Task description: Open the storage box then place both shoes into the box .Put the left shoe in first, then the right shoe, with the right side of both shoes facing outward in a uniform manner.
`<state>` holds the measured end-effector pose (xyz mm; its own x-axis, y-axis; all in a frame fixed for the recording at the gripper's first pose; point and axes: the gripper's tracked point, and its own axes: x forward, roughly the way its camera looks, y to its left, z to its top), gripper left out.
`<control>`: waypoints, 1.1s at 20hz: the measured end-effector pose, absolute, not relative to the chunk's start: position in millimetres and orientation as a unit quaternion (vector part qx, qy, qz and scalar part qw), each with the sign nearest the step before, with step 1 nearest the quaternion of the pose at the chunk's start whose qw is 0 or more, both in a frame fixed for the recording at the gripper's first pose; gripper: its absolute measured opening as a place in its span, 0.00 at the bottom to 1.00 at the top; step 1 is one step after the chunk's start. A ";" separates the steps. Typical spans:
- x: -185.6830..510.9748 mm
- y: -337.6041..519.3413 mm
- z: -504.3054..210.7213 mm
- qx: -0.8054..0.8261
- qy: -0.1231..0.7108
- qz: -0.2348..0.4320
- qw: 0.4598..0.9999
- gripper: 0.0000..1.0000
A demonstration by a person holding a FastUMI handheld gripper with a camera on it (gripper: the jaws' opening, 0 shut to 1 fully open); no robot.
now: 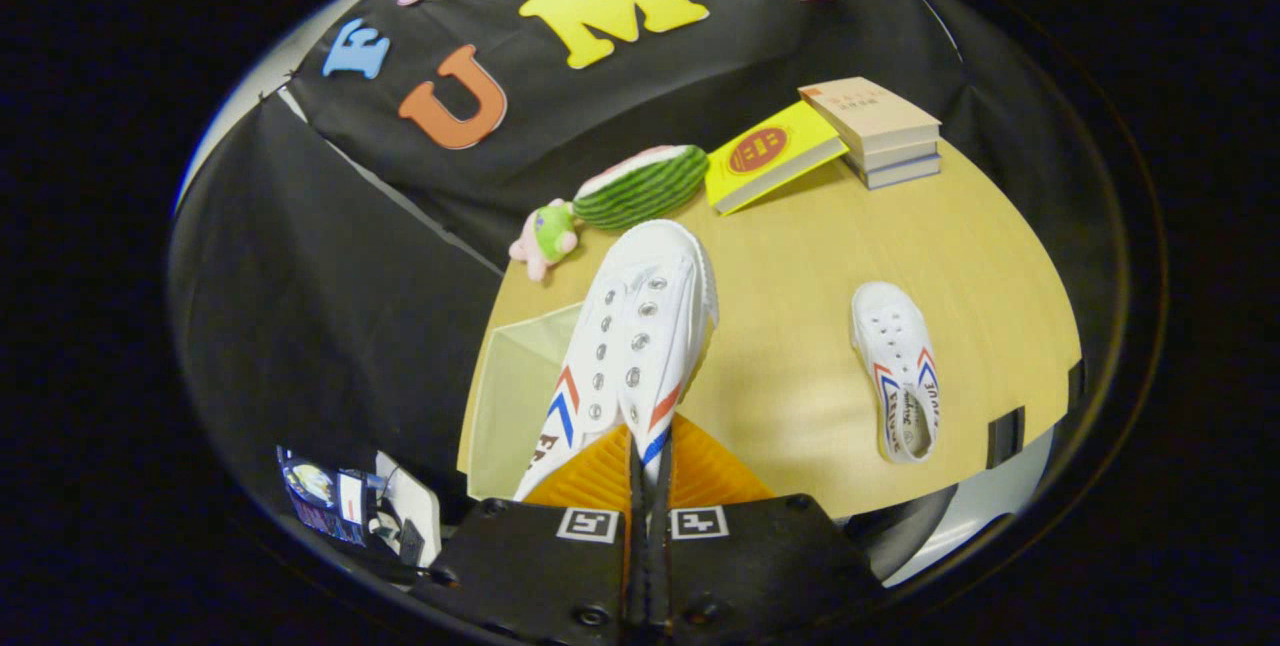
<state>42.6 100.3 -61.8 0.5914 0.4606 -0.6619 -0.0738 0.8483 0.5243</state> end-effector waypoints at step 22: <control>48.7 316.6 -141.2 0.218 0.525 0.185 0.802 0.08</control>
<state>48.7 316.6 -141.2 0.3803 0.5255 -0.7611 -0.0684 0.8366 0.5435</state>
